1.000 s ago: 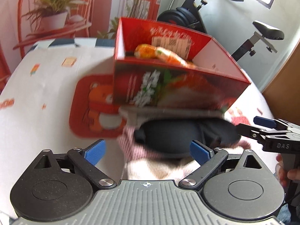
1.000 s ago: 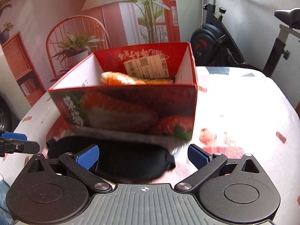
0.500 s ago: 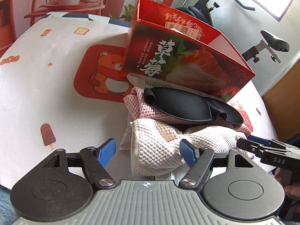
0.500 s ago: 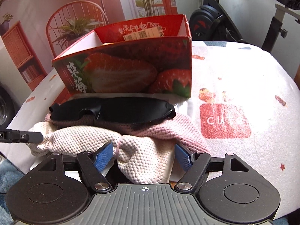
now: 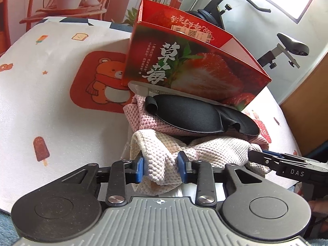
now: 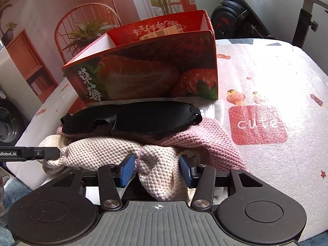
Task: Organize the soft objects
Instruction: 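Close both grippers on the white knit towel, then lift the white towel and carry it into the red box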
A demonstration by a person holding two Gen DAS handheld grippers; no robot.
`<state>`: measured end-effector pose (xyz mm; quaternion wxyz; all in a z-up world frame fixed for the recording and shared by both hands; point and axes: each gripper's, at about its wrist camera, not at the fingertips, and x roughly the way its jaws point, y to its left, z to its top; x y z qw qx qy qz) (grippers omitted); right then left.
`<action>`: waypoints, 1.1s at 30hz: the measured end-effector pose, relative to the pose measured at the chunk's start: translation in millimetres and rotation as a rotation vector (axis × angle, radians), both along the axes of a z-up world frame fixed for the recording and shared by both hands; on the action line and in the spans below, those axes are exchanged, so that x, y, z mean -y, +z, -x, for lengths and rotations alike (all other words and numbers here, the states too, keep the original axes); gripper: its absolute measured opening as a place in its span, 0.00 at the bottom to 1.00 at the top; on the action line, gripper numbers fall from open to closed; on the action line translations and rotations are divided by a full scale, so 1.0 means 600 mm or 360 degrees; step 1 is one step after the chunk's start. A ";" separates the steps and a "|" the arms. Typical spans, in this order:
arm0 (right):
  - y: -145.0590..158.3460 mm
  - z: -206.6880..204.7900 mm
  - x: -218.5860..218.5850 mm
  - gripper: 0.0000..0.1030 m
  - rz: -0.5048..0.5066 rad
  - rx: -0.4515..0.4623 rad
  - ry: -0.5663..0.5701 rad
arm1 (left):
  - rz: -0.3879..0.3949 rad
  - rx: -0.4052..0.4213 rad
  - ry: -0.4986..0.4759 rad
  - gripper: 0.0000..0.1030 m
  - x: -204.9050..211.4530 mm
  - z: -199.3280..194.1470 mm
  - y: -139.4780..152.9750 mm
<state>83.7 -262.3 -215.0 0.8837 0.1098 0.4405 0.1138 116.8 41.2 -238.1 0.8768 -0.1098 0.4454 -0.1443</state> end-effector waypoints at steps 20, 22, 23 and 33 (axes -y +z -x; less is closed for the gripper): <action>0.013 0.011 0.007 0.17 -0.0055 0.0054 -0.0048 | -0.0054 0.0133 -0.0042 0.12 0.002 0.009 0.017; 0.018 0.012 0.010 0.16 -0.0067 0.0074 -0.0056 | -0.0052 0.0152 -0.0037 0.12 0.001 0.011 0.021; 0.020 0.013 0.008 0.16 -0.0064 0.0085 -0.0054 | -0.0055 0.0161 -0.0034 0.11 0.001 0.012 0.023; 0.063 0.022 -0.002 0.15 -0.0057 0.0251 -0.0025 | -0.0082 0.0324 -0.0013 0.11 0.001 0.025 0.056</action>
